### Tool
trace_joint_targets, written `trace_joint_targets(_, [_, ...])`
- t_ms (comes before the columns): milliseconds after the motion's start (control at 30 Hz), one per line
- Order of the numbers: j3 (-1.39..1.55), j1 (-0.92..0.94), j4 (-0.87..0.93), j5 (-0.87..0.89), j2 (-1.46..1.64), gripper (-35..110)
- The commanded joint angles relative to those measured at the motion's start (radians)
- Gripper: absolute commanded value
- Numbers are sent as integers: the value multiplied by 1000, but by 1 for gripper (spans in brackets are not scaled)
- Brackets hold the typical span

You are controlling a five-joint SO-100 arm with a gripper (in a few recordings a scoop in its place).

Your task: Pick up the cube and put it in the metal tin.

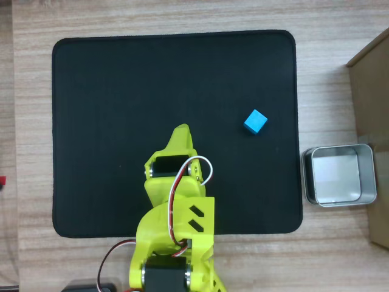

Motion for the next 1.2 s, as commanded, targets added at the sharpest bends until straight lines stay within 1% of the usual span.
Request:
trace_joint_targets(0, [12,-8,11,-34,23,0])
trace_joint_targets(100, [12,-8,11,-34,23,0])
trace_joint_targets(167, [12,-14,11,-48,21,5])
trace_joint_targets(200, [12,-14,-11,-48,8,9])
trace_joint_targets(300, [3,2,-71,-32,-43,9])
trace_joint_targets(467, [-129,46,-84,83,-229,11])
trace_joint_targets(667, [-290,167,-86,221,-457,15])
trace_joint_targets(833, [-431,276,-86,284,-695,18])
trace_joint_targets(1000, [-561,334,-28,302,-876,20])
trace_joint_targets(1167, [-701,368,81,267,-1055,23])
